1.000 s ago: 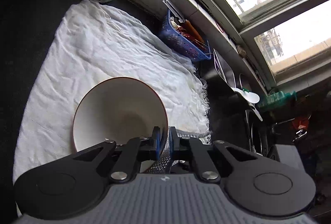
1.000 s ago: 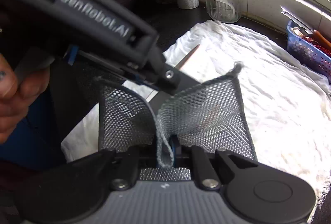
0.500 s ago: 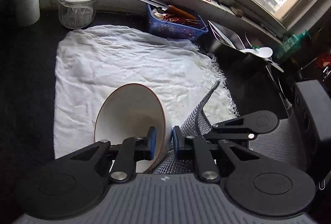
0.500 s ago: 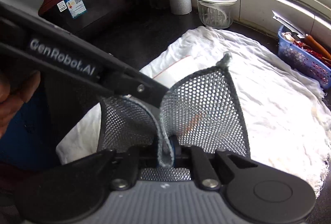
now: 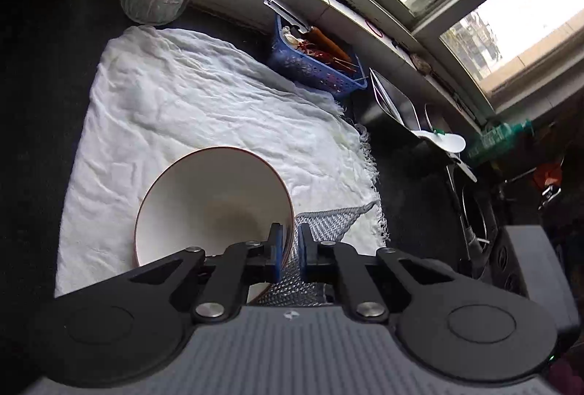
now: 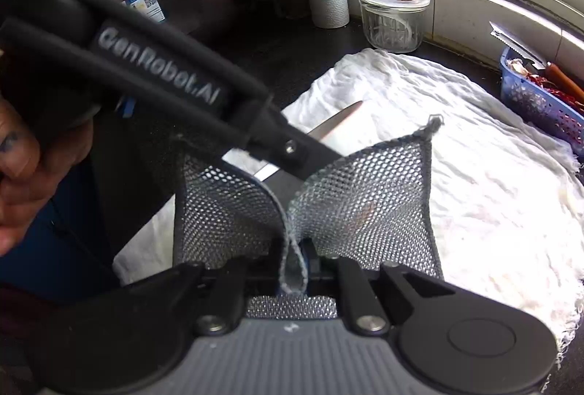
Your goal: Clean bowl
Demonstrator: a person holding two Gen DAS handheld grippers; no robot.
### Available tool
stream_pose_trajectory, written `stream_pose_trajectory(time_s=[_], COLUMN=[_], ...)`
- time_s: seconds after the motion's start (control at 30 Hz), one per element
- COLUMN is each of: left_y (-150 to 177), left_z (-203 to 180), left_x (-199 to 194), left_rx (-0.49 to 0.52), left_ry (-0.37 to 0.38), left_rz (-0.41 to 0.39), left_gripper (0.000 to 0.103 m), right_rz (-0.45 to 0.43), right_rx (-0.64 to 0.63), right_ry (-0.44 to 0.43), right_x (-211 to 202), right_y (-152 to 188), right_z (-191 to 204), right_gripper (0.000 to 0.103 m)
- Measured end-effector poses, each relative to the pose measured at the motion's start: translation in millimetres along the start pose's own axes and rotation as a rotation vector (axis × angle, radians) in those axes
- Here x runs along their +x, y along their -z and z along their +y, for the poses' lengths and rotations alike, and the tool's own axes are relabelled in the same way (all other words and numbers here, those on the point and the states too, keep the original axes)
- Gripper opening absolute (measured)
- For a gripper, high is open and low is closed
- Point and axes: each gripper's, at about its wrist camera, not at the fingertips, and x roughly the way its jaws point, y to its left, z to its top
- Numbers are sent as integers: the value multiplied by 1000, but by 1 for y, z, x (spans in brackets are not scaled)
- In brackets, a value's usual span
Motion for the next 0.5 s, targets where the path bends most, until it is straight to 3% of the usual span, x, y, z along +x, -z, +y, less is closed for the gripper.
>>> stream_pose_trajectory(time_s=[0.07,0.13,0.2,0.3,0.4,0.5], left_y=[1,0,-2,0,2,3], left_z=[9,8,1,-20,-32,-35], left_x=[2,3,5,2,3,7], left_rx=[-112,-111,-25,237,408,464], left_ry=[26,22,-22,-137,-193,-206], left_rz=[-38,-41,-5,41,106,135], left_gripper=[7,7,7,11,14,15], right_rz=[2,10,10,-8,-25,-31], right_rx=[13,-4,-1,37,59,45], right_ry=[-22,-37,-34,-7,24,48], right_x=[5,11,13,11,4,0], right_y=[2,3,2,2,0,-1], right_z=[6,14,14,1,-13,-17], right_gripper=[10,10,10,10,10,10])
